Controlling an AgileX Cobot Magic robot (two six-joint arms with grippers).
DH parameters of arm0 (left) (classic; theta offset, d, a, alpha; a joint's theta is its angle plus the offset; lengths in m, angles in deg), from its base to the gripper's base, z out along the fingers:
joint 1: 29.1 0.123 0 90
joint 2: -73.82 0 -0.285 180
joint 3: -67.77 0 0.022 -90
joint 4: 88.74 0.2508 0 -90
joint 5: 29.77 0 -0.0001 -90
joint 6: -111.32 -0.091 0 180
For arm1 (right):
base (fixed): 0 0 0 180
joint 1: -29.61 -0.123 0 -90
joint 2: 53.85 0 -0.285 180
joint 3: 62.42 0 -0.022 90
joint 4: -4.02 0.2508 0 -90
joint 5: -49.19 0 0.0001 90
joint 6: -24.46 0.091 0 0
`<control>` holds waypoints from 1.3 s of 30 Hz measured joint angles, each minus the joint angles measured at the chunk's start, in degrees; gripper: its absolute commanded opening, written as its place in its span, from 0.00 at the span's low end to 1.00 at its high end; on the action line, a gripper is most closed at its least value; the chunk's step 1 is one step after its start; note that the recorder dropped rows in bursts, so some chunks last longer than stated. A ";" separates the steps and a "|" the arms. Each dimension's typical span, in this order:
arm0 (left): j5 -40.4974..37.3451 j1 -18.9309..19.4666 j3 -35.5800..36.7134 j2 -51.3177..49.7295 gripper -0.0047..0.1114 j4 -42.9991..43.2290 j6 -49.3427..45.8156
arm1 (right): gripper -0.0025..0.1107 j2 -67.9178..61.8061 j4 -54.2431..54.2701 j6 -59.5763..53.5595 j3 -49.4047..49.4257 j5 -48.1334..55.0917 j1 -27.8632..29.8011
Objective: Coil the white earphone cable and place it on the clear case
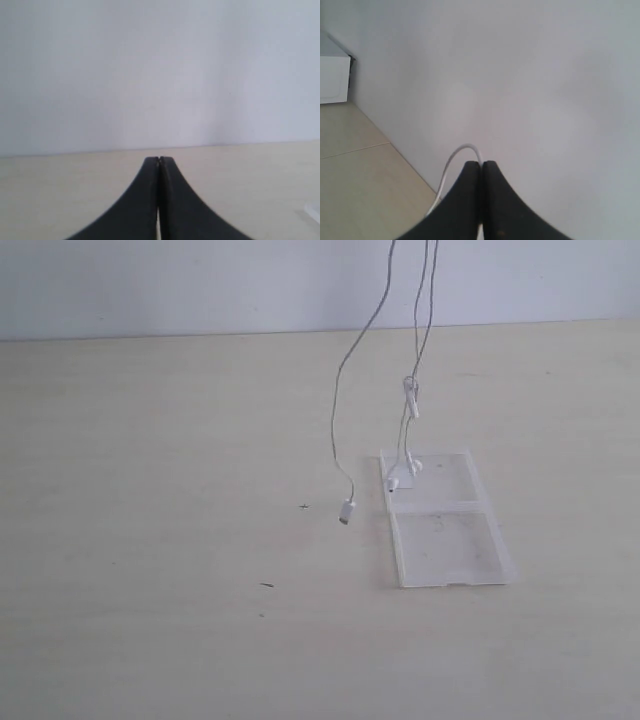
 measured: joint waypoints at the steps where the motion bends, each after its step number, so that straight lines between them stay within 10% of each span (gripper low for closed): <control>1: 1.20 0.00 0.00 0.00 0.04 0.00 0.72 | 0.02 0.00 0.00 0.00 0.00 0.14 0.00; 8: 12.74 0.00 0.00 0.00 0.04 -0.95 18.89 | 0.02 0.00 0.04 0.00 0.00 0.32 0.00; 21: 44.25 0.00 -5.61 -2.72 0.04 -1.04 20.34 | 0.02 0.00 0.13 0.00 0.00 0.80 0.00; 39: 61.93 0.00 -28.68 -57.57 0.04 36.02 29.51 | 0.02 0.00 0.13 0.00 0.00 0.80 0.00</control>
